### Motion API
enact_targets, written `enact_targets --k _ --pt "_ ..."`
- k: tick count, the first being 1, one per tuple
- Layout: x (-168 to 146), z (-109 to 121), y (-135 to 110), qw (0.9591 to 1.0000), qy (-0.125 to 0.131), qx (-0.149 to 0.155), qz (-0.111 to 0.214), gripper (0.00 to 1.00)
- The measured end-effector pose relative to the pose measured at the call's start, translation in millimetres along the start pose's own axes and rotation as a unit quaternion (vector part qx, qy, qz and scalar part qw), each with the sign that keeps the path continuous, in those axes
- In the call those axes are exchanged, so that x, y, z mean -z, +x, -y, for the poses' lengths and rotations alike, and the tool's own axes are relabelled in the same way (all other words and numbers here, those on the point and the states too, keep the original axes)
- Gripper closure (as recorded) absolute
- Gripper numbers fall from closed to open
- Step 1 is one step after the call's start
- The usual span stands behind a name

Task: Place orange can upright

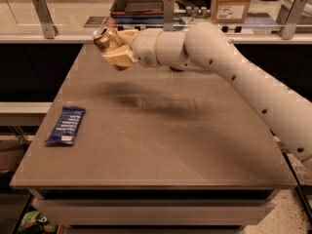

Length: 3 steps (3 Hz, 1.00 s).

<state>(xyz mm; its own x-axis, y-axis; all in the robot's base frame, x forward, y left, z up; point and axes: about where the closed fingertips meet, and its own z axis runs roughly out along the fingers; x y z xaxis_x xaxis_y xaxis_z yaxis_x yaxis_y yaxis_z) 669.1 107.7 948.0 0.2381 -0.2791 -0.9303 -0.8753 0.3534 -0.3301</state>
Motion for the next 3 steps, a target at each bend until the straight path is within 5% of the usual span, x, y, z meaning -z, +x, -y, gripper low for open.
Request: enact_targets --k 3 --pt "-25 4 54 0.9918 -0.051 -0.103 -0.056 1.0"
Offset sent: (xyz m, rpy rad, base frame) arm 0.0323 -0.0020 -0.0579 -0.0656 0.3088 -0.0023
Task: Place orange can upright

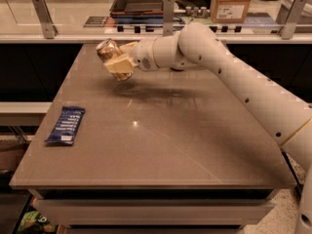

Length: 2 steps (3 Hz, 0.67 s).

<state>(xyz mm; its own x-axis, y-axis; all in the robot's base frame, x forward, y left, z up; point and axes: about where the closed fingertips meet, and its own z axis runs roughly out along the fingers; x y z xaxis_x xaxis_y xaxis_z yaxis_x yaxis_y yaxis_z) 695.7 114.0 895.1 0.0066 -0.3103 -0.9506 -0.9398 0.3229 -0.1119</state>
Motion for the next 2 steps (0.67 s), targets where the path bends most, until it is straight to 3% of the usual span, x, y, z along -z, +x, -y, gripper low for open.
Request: enact_targets --k 2 --pt "-6 -5 24 0.9992 -0.003 -0.027 0.028 1.0"
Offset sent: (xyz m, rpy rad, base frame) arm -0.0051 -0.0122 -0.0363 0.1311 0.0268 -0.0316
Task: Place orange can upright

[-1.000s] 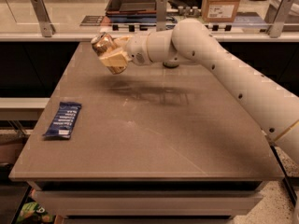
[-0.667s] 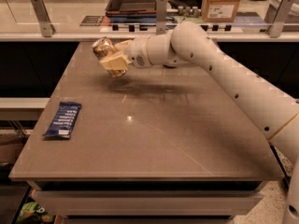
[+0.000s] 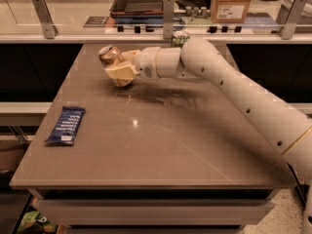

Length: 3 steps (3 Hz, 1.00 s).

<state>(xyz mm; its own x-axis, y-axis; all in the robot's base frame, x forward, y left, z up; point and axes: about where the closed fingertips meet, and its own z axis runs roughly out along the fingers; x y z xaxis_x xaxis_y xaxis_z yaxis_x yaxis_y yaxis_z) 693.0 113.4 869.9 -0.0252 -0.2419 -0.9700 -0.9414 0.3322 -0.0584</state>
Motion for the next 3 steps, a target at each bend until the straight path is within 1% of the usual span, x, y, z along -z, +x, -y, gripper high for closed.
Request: enact_targets --k 1,2,3 --pt "2.6 -1.6 4.0 0.9999 0.005 -0.004 0.011 1.0" --pt "3.3 -1.4 0.8 0.9999 0.005 -0.004 0.011 1.0" --pt "5.9 0.3 3.4 0.9997 0.011 -0.013 0.018 1.0"
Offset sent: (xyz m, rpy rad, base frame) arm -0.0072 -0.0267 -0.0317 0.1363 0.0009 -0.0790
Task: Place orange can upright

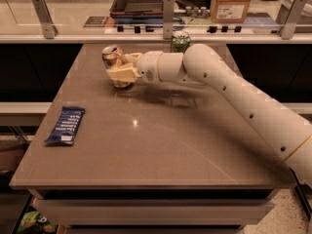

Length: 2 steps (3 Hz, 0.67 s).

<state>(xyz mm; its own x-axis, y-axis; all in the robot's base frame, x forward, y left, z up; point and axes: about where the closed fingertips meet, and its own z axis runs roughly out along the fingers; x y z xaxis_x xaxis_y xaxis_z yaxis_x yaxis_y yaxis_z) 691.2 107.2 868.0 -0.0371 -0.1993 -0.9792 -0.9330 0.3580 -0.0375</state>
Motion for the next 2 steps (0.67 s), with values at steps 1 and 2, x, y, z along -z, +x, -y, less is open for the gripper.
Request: enact_targets --k 1,2 --pt "0.0 0.0 -0.3 1.0 0.0 0.0 0.0 1.0" --pt "1.8 -0.3 2.0 1.0 0.0 -0.002 0.008 1.0"
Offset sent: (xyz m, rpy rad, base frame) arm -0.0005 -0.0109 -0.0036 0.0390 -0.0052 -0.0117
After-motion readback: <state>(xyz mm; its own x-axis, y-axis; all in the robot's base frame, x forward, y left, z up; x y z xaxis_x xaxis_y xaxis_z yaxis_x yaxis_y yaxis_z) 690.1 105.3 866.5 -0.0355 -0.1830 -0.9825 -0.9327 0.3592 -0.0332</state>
